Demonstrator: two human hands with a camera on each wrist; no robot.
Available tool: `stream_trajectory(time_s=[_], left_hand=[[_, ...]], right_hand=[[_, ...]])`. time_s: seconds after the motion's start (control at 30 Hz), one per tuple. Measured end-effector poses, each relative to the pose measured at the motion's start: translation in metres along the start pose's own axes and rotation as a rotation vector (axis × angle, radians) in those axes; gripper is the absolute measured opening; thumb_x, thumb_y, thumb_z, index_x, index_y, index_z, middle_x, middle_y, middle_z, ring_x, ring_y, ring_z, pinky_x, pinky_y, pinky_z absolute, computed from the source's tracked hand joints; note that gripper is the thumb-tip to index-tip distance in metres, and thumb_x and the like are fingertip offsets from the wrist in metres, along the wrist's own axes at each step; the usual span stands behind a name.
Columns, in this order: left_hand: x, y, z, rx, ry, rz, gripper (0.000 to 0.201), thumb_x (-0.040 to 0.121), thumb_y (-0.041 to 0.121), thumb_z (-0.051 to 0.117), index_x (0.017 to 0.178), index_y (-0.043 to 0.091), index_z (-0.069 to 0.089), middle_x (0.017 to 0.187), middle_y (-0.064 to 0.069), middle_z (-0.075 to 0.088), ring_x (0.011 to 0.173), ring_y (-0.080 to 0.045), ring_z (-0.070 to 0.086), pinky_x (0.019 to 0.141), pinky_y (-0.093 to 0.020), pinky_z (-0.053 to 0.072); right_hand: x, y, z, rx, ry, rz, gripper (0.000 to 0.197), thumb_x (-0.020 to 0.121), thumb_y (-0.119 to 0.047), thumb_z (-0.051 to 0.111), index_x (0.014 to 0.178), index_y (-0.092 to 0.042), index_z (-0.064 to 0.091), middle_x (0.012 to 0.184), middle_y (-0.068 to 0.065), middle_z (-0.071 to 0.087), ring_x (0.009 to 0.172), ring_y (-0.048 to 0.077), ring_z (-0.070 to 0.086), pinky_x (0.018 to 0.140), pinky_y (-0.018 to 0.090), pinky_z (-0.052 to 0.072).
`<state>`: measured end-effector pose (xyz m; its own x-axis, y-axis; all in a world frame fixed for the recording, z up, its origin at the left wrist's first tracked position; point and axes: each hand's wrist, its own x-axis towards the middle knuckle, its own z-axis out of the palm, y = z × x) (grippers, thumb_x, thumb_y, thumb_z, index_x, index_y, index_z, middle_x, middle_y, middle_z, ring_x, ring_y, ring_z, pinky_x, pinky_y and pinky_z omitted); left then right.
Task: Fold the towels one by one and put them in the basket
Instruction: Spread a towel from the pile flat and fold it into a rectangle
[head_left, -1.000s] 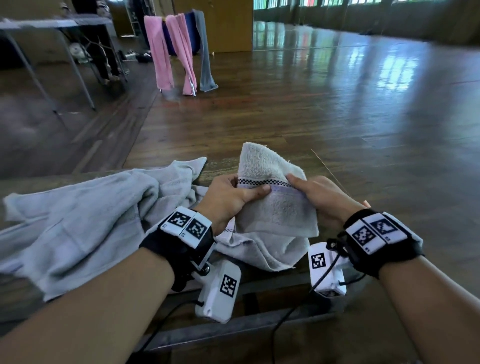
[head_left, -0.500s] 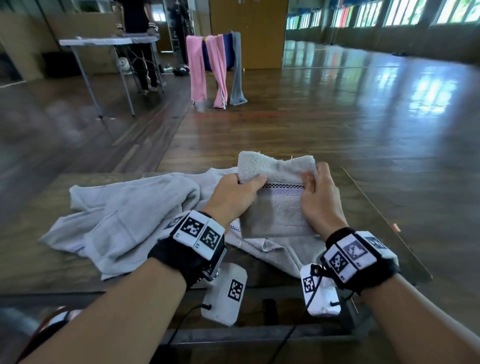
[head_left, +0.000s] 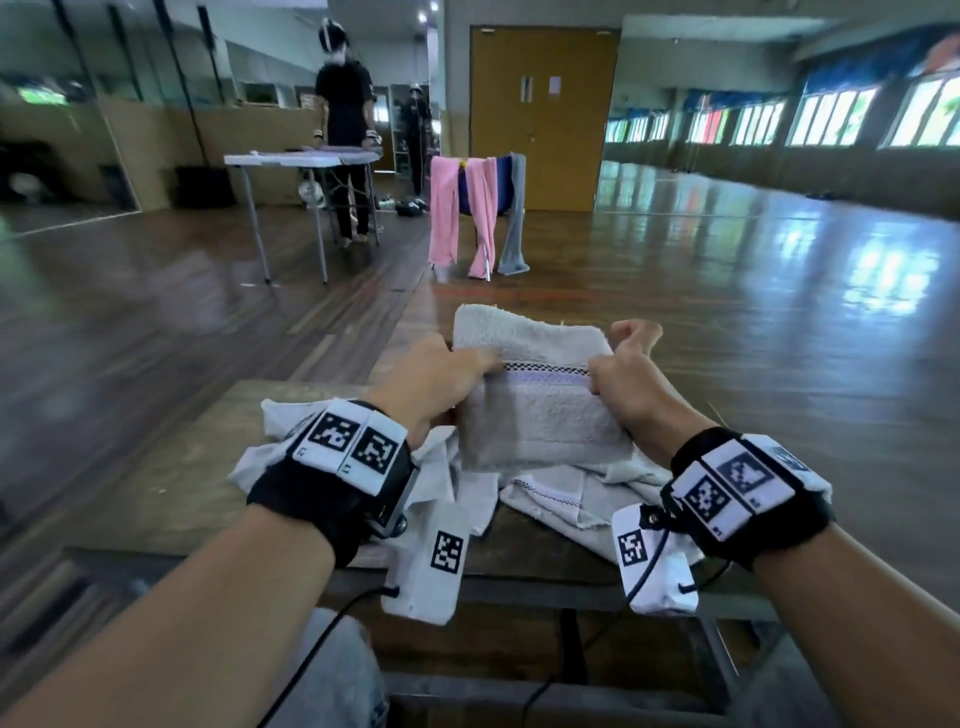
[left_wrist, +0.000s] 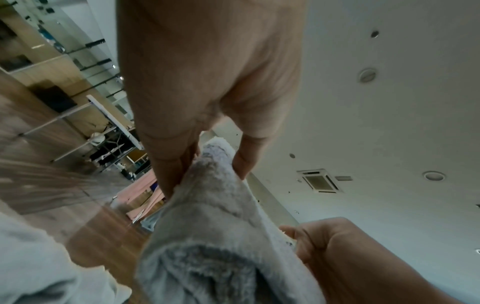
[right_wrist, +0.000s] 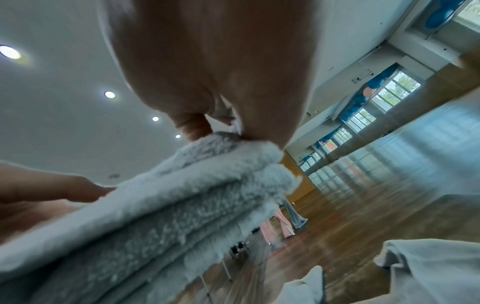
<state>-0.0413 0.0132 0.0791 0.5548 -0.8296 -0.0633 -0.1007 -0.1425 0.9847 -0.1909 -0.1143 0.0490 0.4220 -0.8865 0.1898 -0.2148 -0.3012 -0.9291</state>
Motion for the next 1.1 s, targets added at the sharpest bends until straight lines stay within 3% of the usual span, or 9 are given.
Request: stream_trajectory(time_s=[0.13, 0.2, 0.33, 0.47, 0.57, 0.67, 0.77, 0.97, 1.1], left_hand=[[-0.025, 0.003, -0.048, -0.012, 0.175, 0.073, 0.057, 0.083, 0.015, 0.075, 0.119, 0.020, 0.030, 0.100, -0.006, 0.053, 0.082, -0.019, 0.061, 0.064, -0.039, 0.060], [-0.036, -0.005, -0.073, 0.028, 0.244, 0.107, 0.061, 0.084, 0.015, 0.074, 0.117, 0.024, 0.023, 0.098, -0.006, 0.047, 0.074, -0.018, 0.053, 0.061, -0.039, 0.054], [-0.063, -0.031, -0.123, 0.001, 0.266, 0.099, 0.037, 0.089, 0.012, 0.068, 0.109, 0.021, 0.038, 0.087, -0.009, 0.048, 0.060, -0.018, 0.045, 0.048, -0.030, 0.039], [-0.099, -0.066, -0.174, -0.068, 0.341, 0.032, 0.016, 0.089, 0.013, 0.068, 0.096, 0.019, 0.054, 0.082, -0.007, 0.052, 0.068, -0.019, 0.048, 0.057, -0.032, 0.038], [-0.128, -0.105, -0.209, -0.092, 0.451, -0.038, 0.012, 0.089, 0.015, 0.069, 0.097, 0.014, 0.061, 0.063, 0.005, 0.051, 0.046, -0.012, 0.044, 0.047, -0.023, 0.039], [-0.154, -0.156, -0.240, -0.172, 0.545, -0.119, 0.017, 0.089, 0.013, 0.068, 0.103, 0.004, 0.064, 0.081, -0.003, 0.058, 0.064, -0.019, 0.051, 0.059, -0.033, 0.047], [-0.175, -0.221, -0.262, -0.233, 0.647, -0.244, 0.009, 0.089, 0.015, 0.069, 0.096, 0.010, 0.067, 0.091, -0.006, 0.062, 0.076, -0.022, 0.054, 0.071, -0.042, 0.047], [-0.198, -0.358, -0.254, -0.279, 0.791, -0.523, 0.014, 0.086, 0.005, 0.065, 0.076, 0.015, 0.065, 0.078, -0.003, 0.061, 0.073, -0.016, 0.052, 0.071, -0.030, 0.041], [-0.208, -0.429, -0.222, -0.275, 0.789, -0.788, 0.025, 0.085, 0.009, 0.061, 0.061, 0.015, 0.057, 0.062, -0.003, 0.052, 0.066, -0.018, 0.050, 0.063, -0.028, 0.043]], right_hand=[[-0.016, -0.036, 0.033, 0.018, -0.080, 0.007, 0.033, 0.090, -0.001, 0.038, 0.111, -0.022, 0.023, 0.081, -0.001, 0.038, 0.058, 0.009, 0.037, 0.038, 0.019, 0.030], [-0.026, -0.050, 0.054, 0.019, -0.145, 0.016, 0.035, 0.089, 0.001, 0.040, 0.112, -0.021, 0.025, 0.082, 0.001, 0.039, 0.058, 0.009, 0.038, 0.039, 0.020, 0.029], [-0.047, -0.074, 0.106, -0.004, -0.312, 0.014, 0.039, 0.088, 0.000, 0.042, 0.117, -0.019, 0.025, 0.082, 0.001, 0.041, 0.068, 0.012, 0.043, 0.055, 0.031, 0.036], [-0.067, -0.088, 0.168, -0.064, -0.462, -0.026, 0.038, 0.087, -0.002, 0.046, 0.114, -0.023, 0.028, 0.106, 0.009, 0.048, 0.095, 0.025, 0.054, 0.081, 0.047, 0.050], [-0.085, -0.084, 0.221, -0.113, -0.608, -0.075, 0.038, 0.086, -0.002, 0.048, 0.109, -0.026, 0.029, 0.099, 0.006, 0.049, 0.090, 0.023, 0.055, 0.073, 0.042, 0.048], [-0.107, -0.069, 0.279, -0.208, -0.762, -0.071, 0.042, 0.087, -0.004, 0.049, 0.117, -0.023, 0.026, 0.093, 0.007, 0.052, 0.079, 0.021, 0.056, 0.066, 0.041, 0.048], [-0.134, -0.041, 0.338, -0.356, -0.851, -0.096, 0.041, 0.080, -0.015, 0.055, 0.110, -0.026, 0.029, 0.100, 0.005, 0.055, 0.085, 0.022, 0.058, 0.077, 0.045, 0.054], [-0.182, 0.046, 0.429, -0.550, -1.078, 0.031, 0.037, 0.088, -0.010, 0.058, 0.115, -0.013, 0.032, 0.093, 0.003, 0.047, 0.085, 0.024, 0.050, 0.067, 0.032, 0.039], [-0.211, 0.104, 0.464, -0.729, -1.229, 0.121, 0.044, 0.096, -0.010, 0.053, 0.136, -0.009, 0.035, 0.107, 0.012, 0.053, 0.085, 0.025, 0.055, 0.063, 0.034, 0.041]])
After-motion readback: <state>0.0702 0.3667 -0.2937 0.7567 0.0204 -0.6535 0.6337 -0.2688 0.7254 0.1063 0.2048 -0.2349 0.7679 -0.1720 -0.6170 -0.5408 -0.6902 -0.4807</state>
